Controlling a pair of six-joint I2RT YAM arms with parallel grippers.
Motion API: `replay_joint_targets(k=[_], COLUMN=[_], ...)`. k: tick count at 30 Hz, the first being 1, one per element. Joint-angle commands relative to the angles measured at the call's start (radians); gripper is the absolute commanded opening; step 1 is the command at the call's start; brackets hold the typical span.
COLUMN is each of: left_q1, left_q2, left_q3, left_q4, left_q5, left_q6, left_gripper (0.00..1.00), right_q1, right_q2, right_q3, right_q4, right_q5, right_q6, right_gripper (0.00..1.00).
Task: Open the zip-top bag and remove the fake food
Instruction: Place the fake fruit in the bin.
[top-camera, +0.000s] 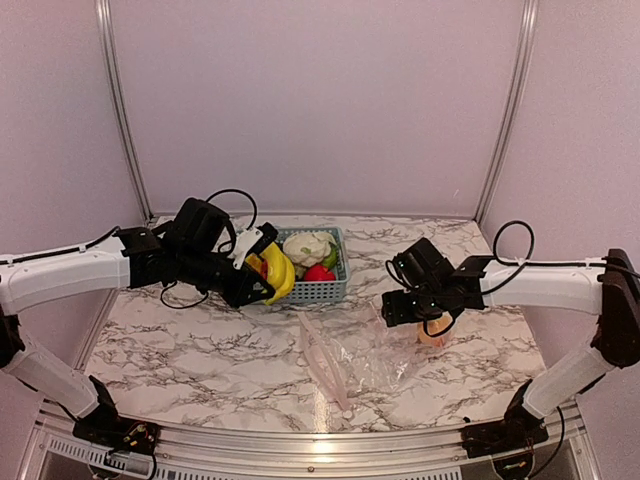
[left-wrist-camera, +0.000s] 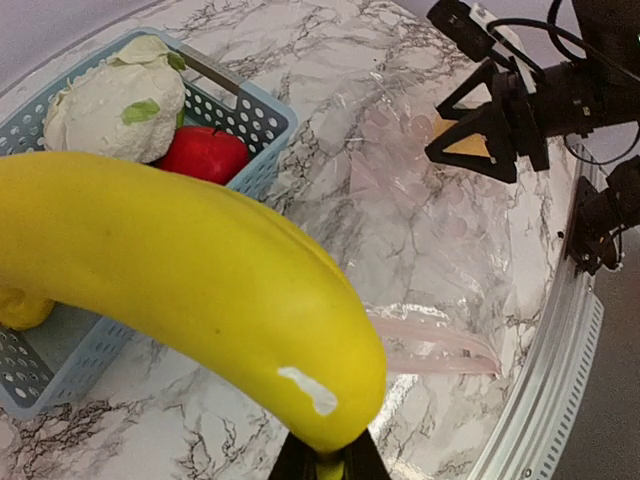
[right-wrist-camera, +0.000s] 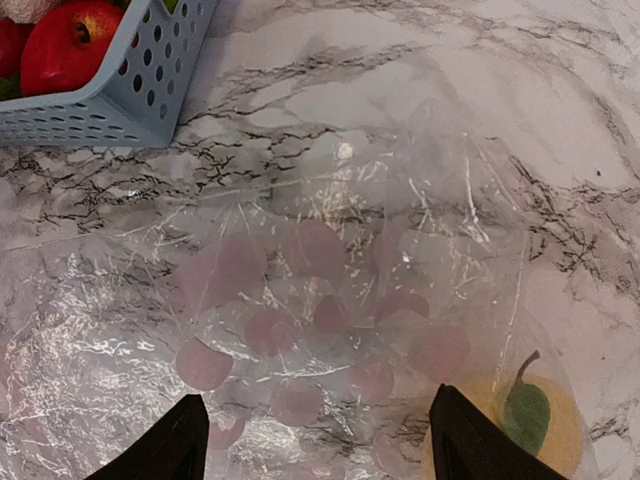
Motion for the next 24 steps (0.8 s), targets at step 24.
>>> replay_joint_targets(k=[24], left_q1=[0.243], left_q2=[0.434], left_q3=[0.214], left_q4=[0.263], left_q5=[-0.007], left_q6=[-0.138], left_gripper=[0.0], right_q1=[-0.026], right_q2=[-0.044], right_q3=[0.09], right_q4=[-0.06], right_q5=[0.023], right_q6=[0.004], right_gripper=[0.74])
